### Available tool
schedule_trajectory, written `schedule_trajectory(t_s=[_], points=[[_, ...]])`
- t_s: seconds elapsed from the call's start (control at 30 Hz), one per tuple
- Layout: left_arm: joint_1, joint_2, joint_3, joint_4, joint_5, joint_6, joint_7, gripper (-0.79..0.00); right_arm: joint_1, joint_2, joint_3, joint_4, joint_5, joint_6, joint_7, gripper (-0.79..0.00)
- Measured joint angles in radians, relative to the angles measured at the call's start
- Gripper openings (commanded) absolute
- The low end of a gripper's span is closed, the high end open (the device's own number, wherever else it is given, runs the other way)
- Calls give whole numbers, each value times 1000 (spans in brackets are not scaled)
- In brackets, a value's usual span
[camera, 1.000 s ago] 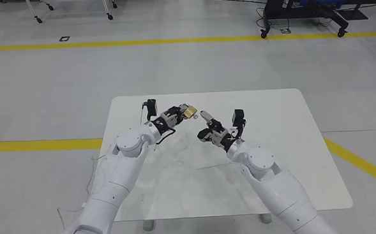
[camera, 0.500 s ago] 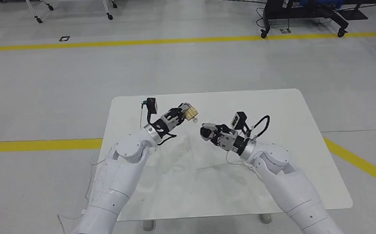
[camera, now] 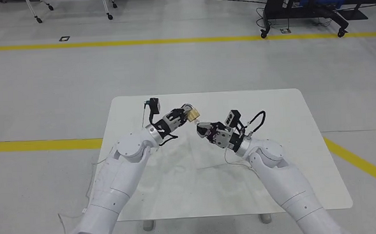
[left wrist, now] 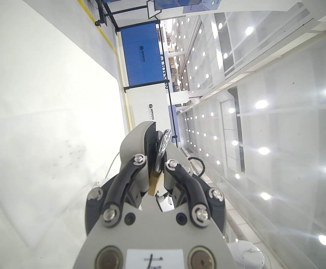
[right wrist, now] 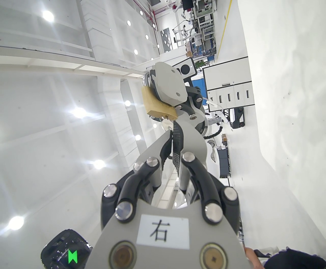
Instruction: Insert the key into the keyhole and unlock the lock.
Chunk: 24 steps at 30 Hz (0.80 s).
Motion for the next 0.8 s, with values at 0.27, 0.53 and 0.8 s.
schedule_trajectory(t_s=[0.27, 0.53, 0.8], points=[[-3, 0, 0, 6, -6, 4, -1, -785, -12, 2, 6, -17, -4, -10, 11, -662], [-5, -1, 4, 7, -5, 6, -4, -785, -11, 2, 1, -23, -25, -11, -6, -557], [-4, -1, 8, 6, -2, 3, -5, -785, 7, -3, -12, -1, -25, -19, -24, -622]])
